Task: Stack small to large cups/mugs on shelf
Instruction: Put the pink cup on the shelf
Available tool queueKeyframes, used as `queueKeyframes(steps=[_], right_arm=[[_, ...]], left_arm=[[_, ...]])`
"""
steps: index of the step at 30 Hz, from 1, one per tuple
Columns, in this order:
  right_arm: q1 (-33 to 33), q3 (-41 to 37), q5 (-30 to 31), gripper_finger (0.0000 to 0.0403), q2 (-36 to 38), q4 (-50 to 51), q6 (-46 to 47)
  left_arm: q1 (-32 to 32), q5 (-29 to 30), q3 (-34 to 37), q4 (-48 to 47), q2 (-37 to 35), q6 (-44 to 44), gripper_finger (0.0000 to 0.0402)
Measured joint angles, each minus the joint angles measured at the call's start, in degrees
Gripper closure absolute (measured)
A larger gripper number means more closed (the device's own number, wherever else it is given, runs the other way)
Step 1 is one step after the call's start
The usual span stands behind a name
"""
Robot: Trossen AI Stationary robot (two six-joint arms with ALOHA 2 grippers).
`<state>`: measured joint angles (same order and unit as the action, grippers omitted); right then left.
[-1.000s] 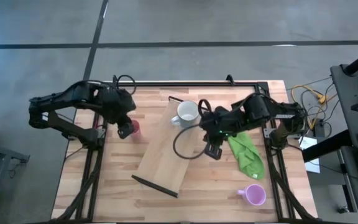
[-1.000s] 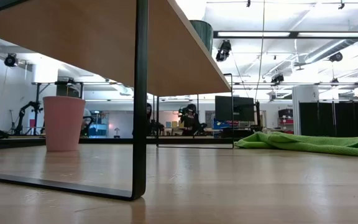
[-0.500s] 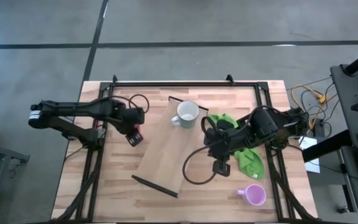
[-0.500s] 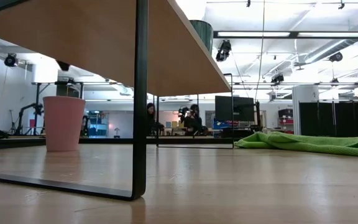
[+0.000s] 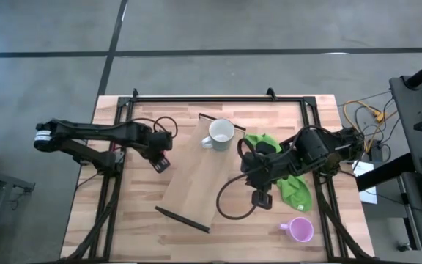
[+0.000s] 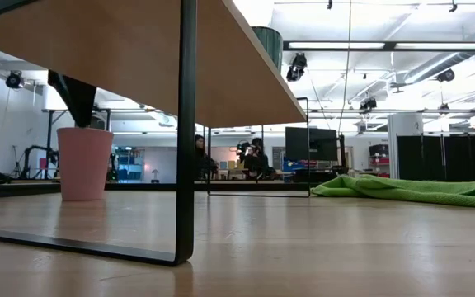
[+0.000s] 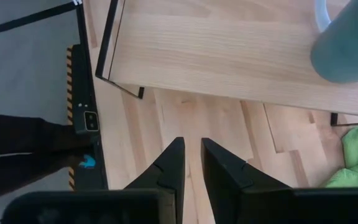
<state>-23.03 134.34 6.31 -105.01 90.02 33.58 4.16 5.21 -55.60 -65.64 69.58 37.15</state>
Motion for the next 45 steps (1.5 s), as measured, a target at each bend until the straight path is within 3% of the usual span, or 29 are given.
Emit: queueKeyframes(steps=[11,19,23,29,36,45], right_arm=[[0.0,0.0,0.0,0.0355,0.2,0.0,-0.2],[0.0,0.0,0.4,0.0355,0.2,0.0,-0.5],[0.0,0.0,0.4,0.0355,0.2,0.0,-0.6],[0.0,0.0,1.0,0.0355,0.3,0.0,-1.3],[0.0,0.0,1.5,0.0355,0.3,0.0,-4.0],[0.1,0.0,7.6,0.0355,0.9,0.0,-4.7]], left_arm=[[2.7,0.0,2.0,5.0,1.3,-1.9,0.0294],[4.7,-2.4,2.1,5.2,3.4,-4.4,0.0389],[4.9,-7.0,0.2,3.4,3.6,-4.9,0.0397],[4.8,-7.5,-11.1,-5.9,3.0,-4.7,0.0401],[2.7,-4.8,-33.1,-23.5,5.9,-3.2,0.0401],[-6.5,-1.9,-56.2,-24.3,15.0,-1.4,0.0401]])
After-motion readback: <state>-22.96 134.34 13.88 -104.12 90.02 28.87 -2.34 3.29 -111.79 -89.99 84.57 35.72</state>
